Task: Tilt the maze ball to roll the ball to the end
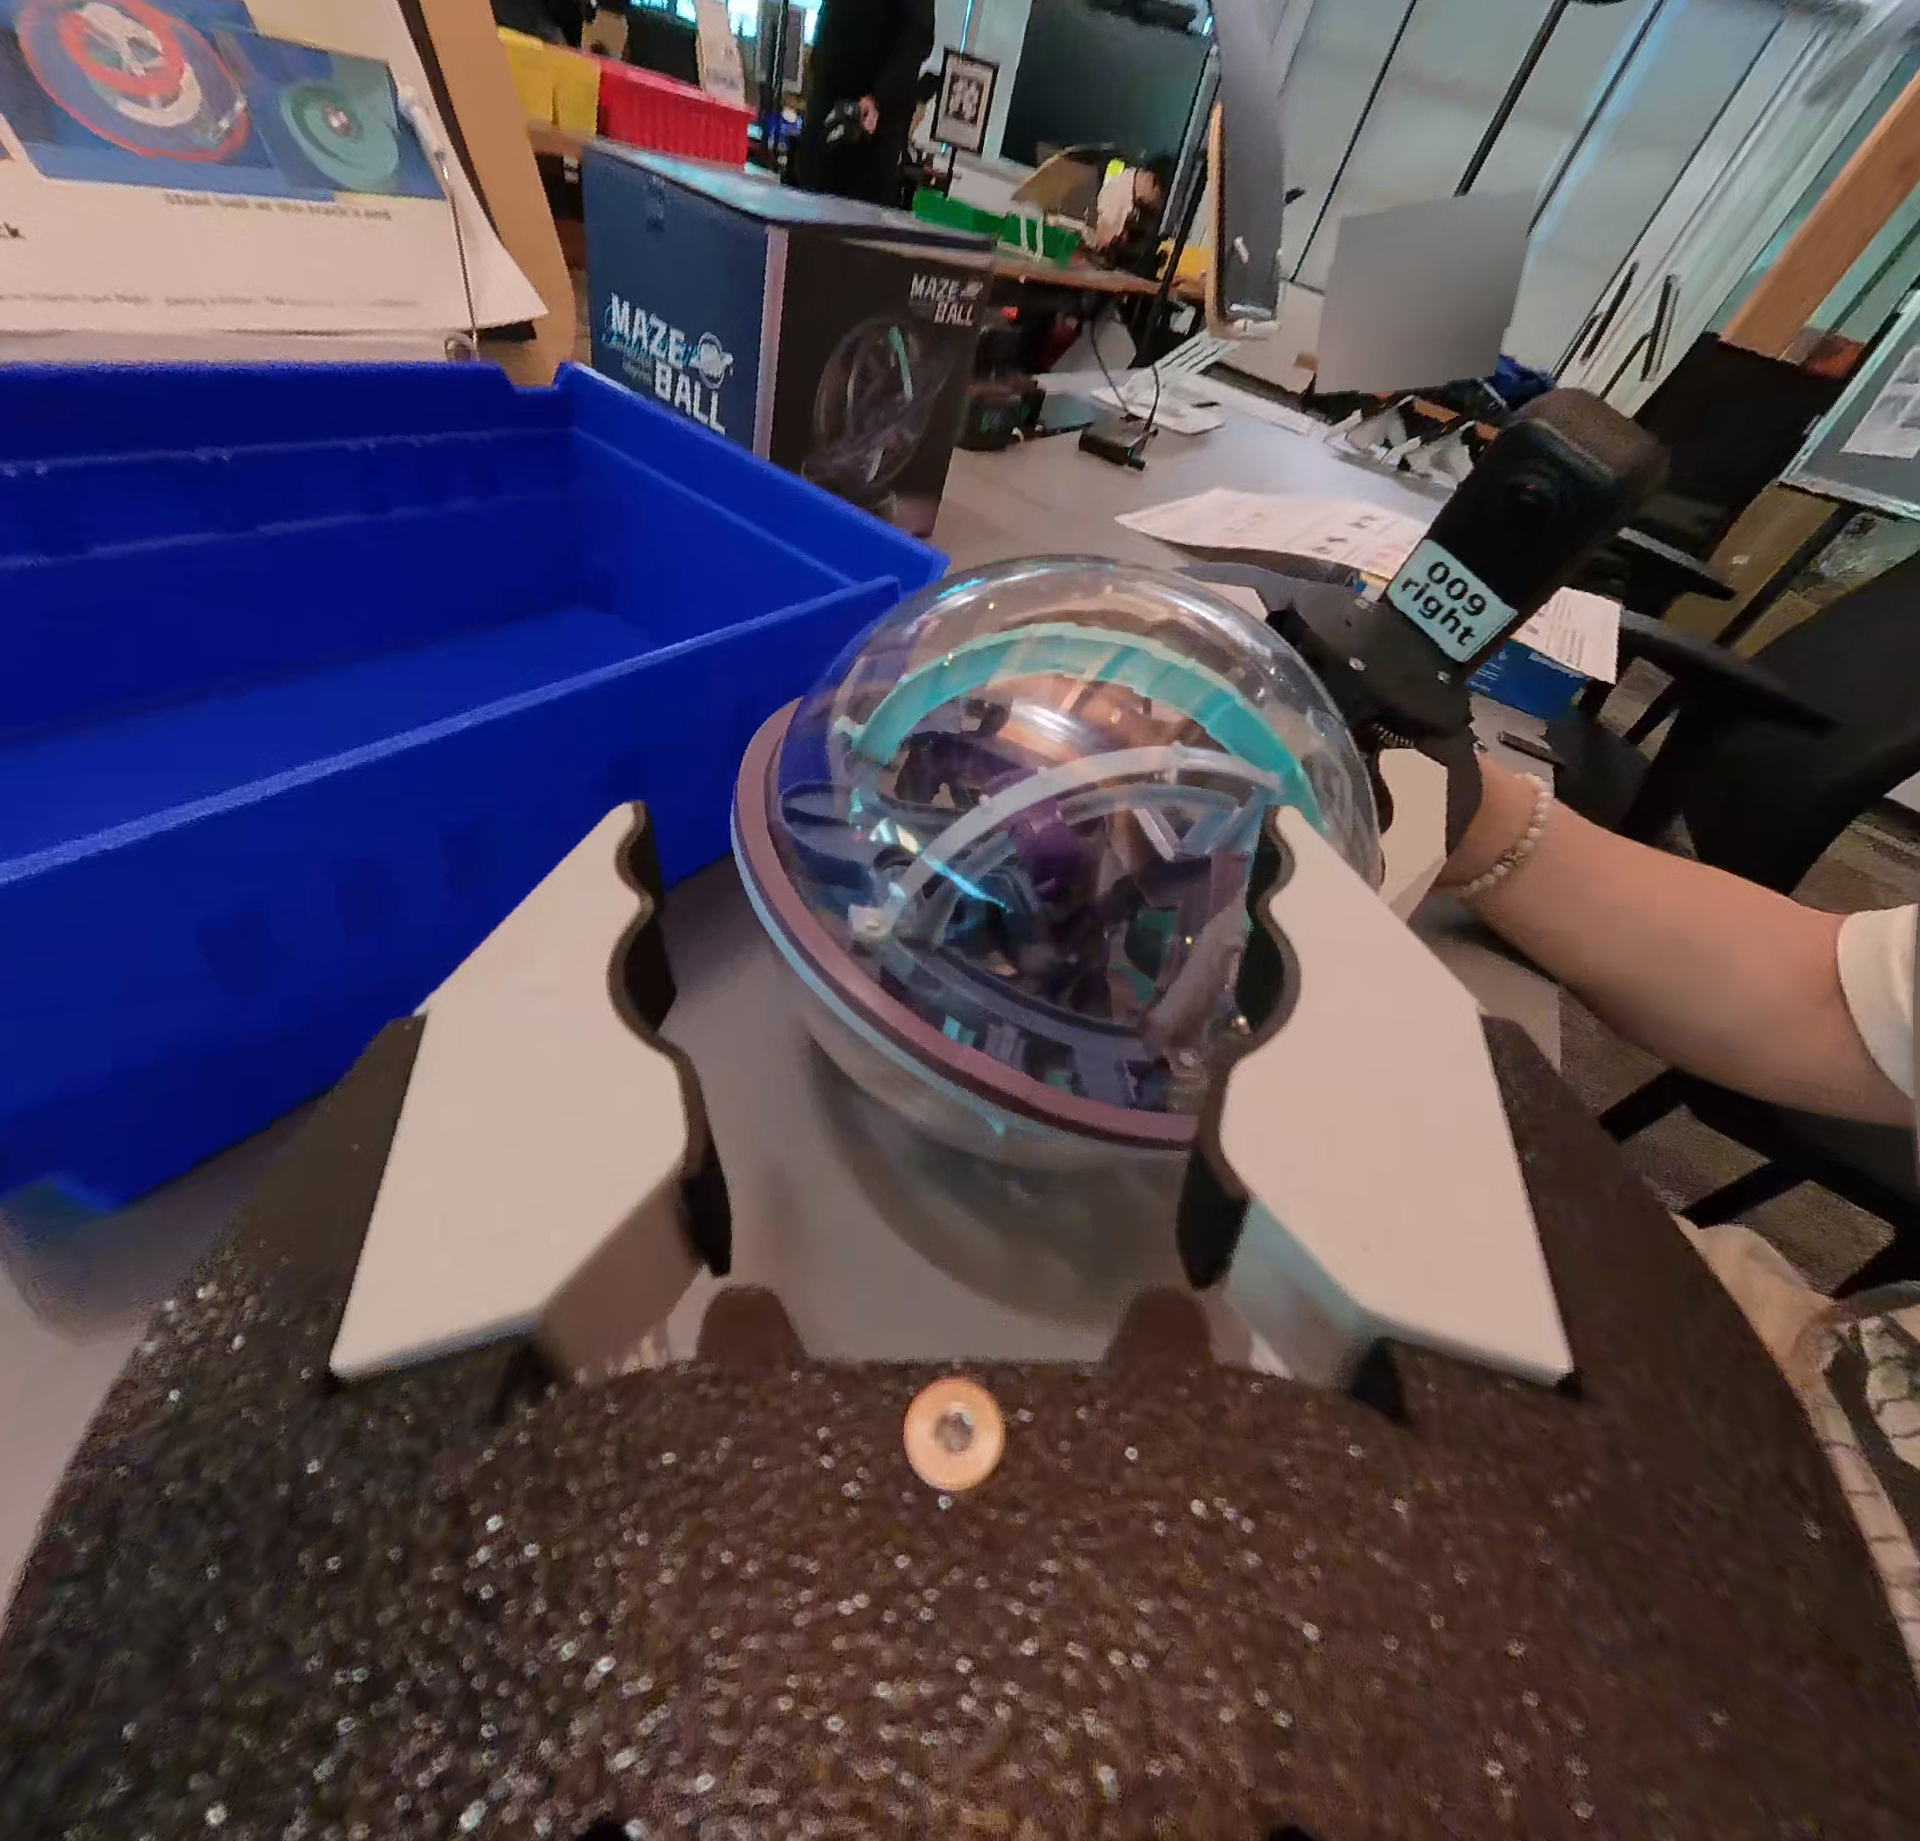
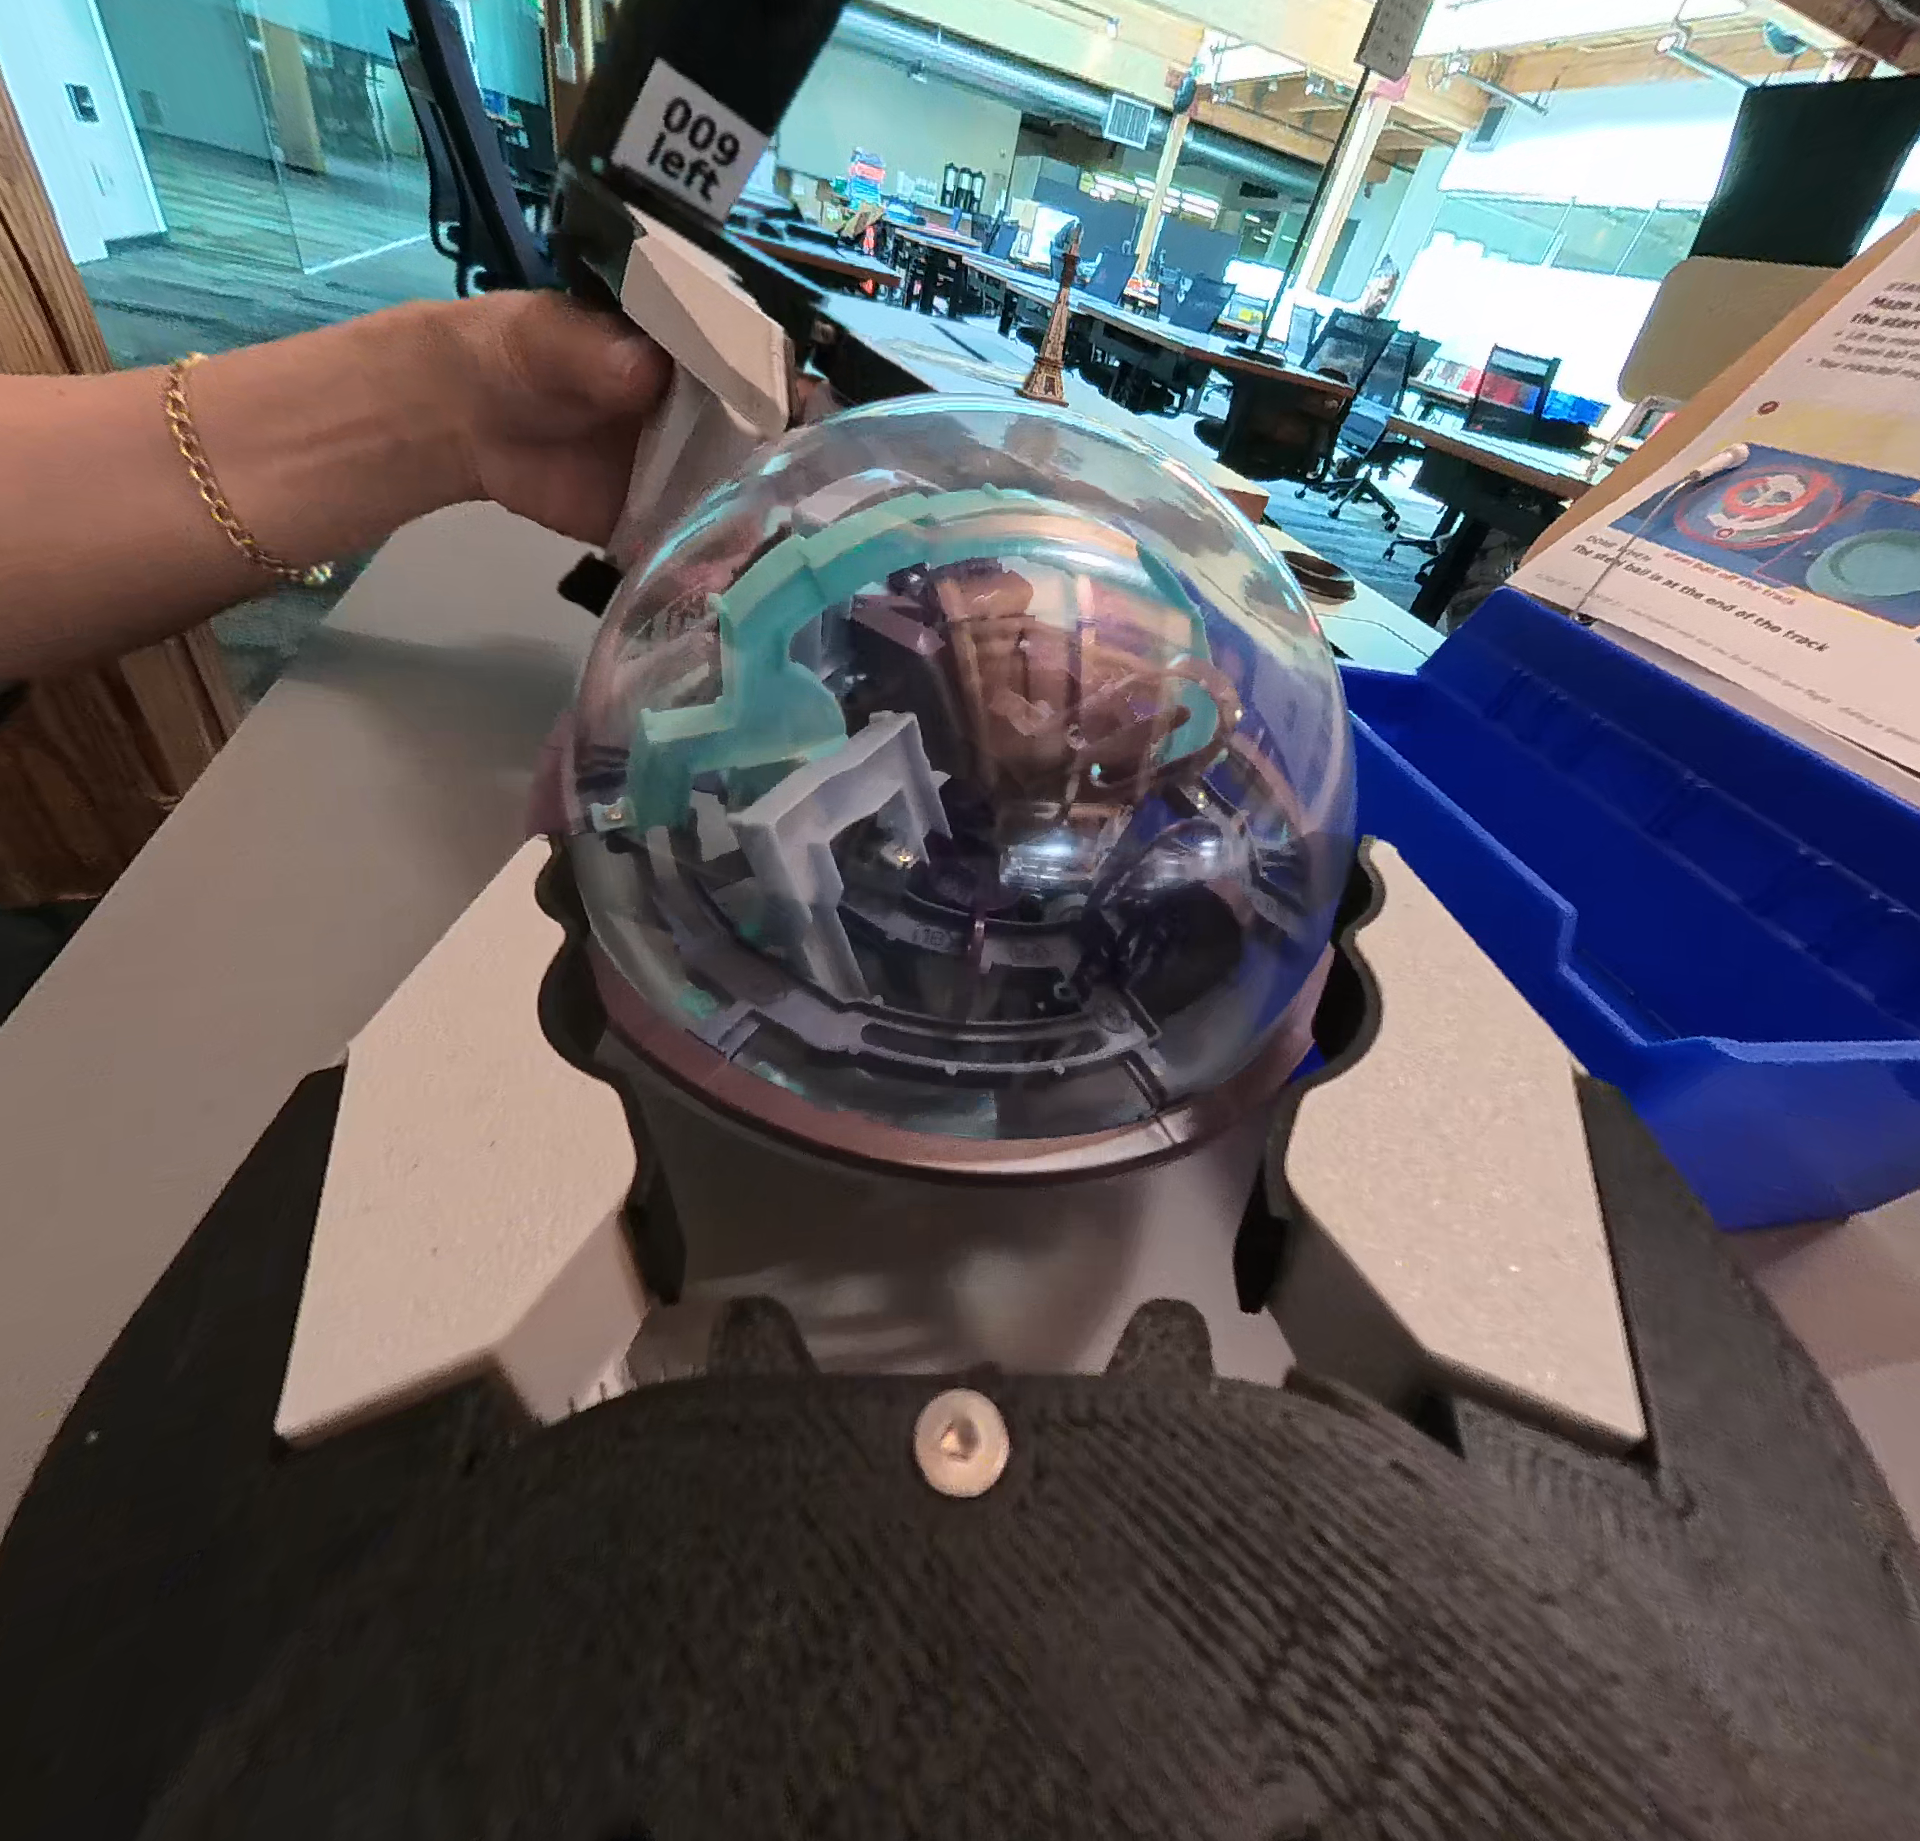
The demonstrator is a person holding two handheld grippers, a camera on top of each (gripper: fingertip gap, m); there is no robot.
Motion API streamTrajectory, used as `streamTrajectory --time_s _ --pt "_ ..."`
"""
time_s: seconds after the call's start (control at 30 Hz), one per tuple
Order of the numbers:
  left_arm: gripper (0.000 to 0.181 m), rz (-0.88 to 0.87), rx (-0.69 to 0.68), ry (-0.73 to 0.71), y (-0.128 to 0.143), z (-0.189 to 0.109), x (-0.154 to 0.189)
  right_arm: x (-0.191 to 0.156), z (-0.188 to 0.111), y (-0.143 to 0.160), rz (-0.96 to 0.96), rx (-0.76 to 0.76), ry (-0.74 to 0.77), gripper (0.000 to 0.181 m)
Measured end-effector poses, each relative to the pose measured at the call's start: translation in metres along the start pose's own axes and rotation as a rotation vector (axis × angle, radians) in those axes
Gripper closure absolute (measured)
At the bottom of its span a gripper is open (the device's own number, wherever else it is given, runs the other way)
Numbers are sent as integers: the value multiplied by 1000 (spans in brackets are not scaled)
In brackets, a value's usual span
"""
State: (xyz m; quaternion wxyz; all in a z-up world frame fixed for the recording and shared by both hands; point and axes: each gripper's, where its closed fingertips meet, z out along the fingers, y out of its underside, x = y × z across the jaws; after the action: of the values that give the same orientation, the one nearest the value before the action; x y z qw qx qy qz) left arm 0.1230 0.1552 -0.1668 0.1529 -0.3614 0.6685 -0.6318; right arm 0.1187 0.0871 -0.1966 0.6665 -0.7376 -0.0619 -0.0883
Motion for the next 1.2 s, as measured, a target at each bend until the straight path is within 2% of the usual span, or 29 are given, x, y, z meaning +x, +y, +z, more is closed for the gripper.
streamTrajectory --time_s 0.17,0.4,0.77,1.2 --pt "70 -97 -75 81 14 7 14 -3 2 -1 -38 -7 5 42" --pt "68 -138 -46 104 15 13 12 0 0 -1 -50 6 17 42" --pt "67 -147 -50 109 18 15 15 -1 -2 -3 -96 -4 24 41" --pt "67 -146 -55 63 15 20 17 2 -5 -1 -67 2 15 40"
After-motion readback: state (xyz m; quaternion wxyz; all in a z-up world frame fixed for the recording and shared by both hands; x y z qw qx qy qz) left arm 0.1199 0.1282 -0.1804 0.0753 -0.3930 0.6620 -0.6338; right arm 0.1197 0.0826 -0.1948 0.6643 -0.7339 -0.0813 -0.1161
